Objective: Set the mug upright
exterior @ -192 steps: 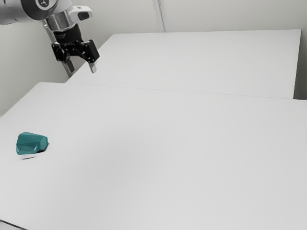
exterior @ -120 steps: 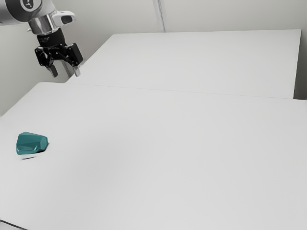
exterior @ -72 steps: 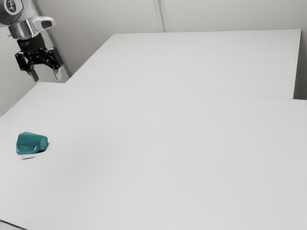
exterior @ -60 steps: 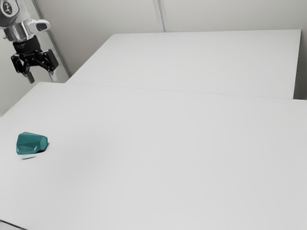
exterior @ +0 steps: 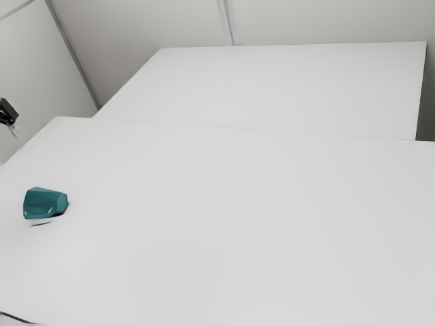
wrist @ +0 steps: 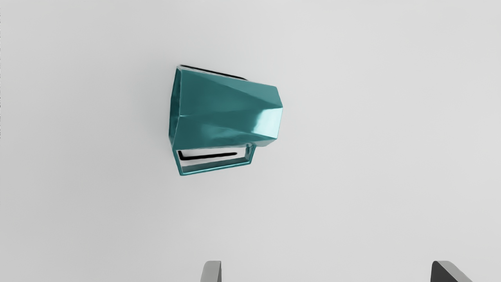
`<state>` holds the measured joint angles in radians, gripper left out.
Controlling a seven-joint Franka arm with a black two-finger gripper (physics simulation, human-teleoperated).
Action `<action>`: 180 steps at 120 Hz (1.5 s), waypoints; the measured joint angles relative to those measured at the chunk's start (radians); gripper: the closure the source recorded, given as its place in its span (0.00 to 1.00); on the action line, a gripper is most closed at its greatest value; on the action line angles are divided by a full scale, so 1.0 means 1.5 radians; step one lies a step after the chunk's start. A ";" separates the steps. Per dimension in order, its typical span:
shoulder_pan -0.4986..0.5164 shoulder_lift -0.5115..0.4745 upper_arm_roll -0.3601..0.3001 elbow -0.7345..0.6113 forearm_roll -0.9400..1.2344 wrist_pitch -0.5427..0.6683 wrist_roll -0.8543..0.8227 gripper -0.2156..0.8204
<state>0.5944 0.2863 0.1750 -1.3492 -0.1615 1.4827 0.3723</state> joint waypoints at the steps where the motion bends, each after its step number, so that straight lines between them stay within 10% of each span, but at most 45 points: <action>1: 0.004 0.006 0.000 0.004 -0.003 0.001 0.003 0.23; 61: 0.143 0.147 -0.013 0.040 -0.173 0.028 0.174 0.23; 180: 0.205 0.207 -0.010 -0.120 -0.453 0.124 0.449 0.23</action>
<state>0.9023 0.5968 0.1595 -1.5293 -0.8406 1.6684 1.0456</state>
